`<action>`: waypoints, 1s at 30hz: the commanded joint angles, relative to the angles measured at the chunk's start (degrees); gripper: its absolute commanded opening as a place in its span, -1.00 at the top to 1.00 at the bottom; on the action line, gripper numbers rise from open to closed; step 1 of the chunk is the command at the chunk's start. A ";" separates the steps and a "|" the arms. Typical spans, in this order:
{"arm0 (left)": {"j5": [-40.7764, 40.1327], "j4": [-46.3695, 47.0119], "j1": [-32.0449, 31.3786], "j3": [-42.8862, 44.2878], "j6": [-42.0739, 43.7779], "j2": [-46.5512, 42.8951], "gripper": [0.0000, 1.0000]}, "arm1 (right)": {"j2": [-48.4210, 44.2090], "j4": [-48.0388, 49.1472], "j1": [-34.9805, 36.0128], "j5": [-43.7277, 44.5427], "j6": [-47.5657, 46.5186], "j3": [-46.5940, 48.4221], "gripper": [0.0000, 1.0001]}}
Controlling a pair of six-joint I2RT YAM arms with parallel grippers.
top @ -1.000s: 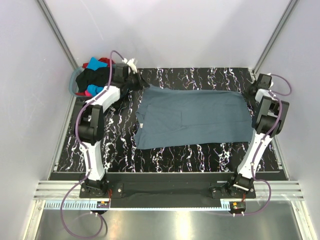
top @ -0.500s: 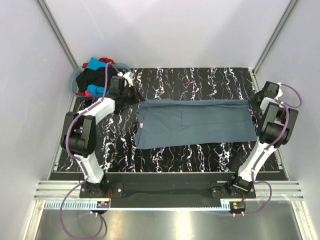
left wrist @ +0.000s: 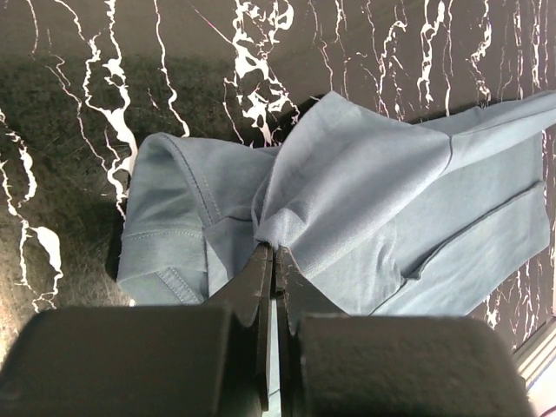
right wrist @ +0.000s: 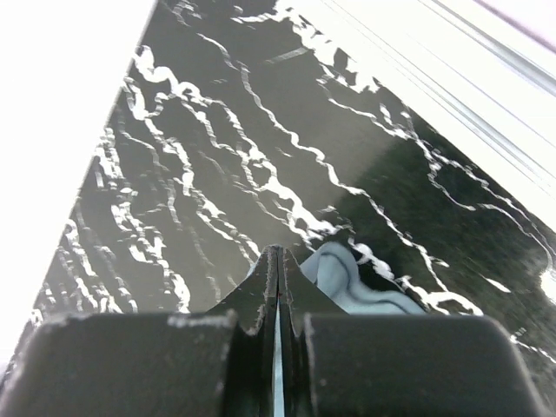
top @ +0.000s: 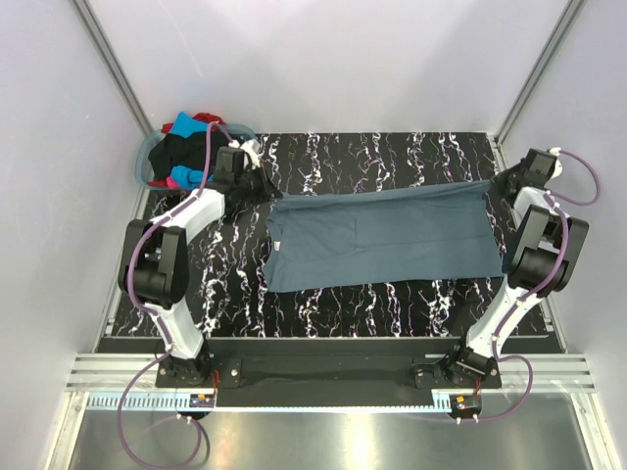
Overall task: Fold and stack the t-shirts
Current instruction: Fold the tshirt
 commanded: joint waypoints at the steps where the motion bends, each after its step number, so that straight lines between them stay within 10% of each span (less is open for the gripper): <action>1: -2.07 1.14 0.67 5.84 1.38 -0.62 1.00 | -2.82 3.35 -0.60 -1.46 -0.33 3.53 1.00; 8: -0.93 -1.41 1.11 12.10 1.38 2.82 1.00 | -2.64 3.27 -0.77 -2.97 0.29 5.56 1.00; 30: -1.10 -4.66 0.85 -10.05 -0.12 -8.43 1.00 | -13.19 0.63 -3.32 3.01 0.99 -14.74 1.00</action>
